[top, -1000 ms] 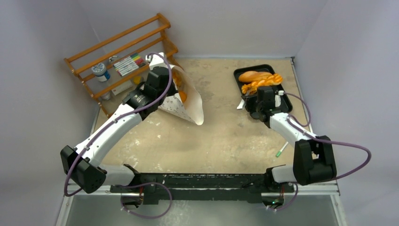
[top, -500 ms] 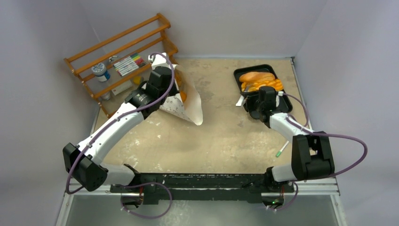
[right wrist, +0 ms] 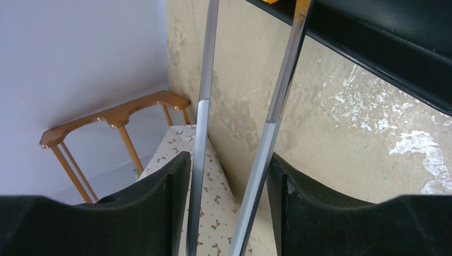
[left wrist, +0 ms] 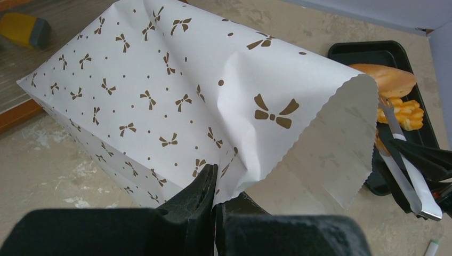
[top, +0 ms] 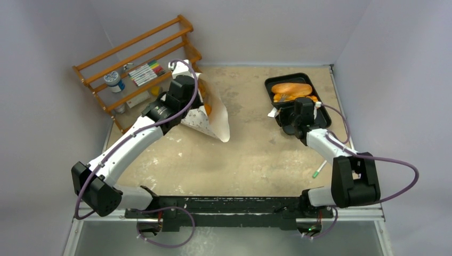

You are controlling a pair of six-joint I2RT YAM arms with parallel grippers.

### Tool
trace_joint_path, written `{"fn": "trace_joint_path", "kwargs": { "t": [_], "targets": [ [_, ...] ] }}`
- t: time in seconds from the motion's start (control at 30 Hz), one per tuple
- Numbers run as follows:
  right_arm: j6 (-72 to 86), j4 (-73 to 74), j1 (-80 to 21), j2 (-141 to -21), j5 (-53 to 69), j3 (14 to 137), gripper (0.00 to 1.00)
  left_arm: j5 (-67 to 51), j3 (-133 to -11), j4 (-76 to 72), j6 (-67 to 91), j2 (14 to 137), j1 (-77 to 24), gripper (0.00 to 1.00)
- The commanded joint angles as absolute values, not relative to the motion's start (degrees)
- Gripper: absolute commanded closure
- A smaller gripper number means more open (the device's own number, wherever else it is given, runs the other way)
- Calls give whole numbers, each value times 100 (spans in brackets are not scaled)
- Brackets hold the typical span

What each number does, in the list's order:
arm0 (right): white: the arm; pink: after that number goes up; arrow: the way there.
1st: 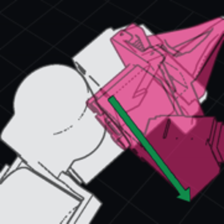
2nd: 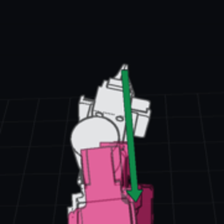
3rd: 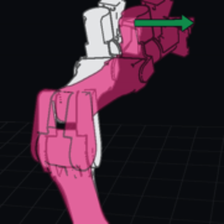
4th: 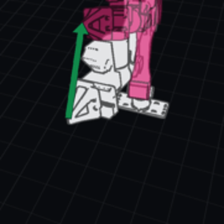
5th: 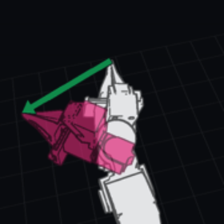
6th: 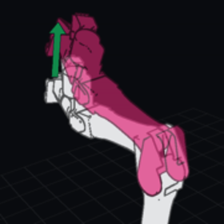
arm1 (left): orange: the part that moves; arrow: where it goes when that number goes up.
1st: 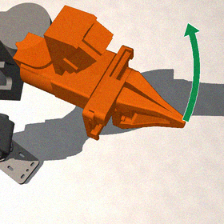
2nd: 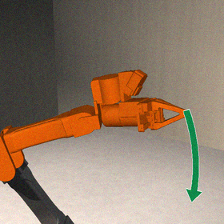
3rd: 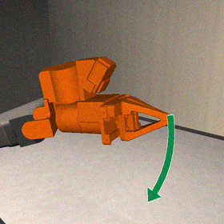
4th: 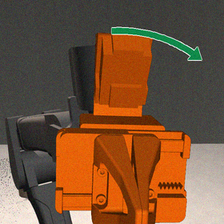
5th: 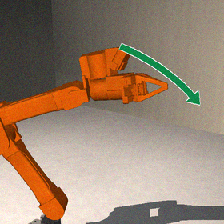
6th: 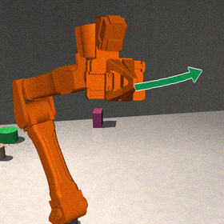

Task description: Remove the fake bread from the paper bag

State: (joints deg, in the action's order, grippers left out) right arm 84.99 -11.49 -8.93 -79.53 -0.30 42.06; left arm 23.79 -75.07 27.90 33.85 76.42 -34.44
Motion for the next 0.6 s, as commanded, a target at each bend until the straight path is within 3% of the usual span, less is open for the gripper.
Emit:
{"fn": "trace_joint_path", "kwargs": {
  "t": [0.0, 0.57],
  "targets": [
    [8428, -1206, -870, -7676, 58, 4218, 43, 2402, -7650, 2646, 3373, 7638, -3366, 100],
    [8415, -1077, -870, -7258, -46, 4030, 42, 2408, -7670, 2679, 3353, 7604, -3366, 100]
  ]
}}
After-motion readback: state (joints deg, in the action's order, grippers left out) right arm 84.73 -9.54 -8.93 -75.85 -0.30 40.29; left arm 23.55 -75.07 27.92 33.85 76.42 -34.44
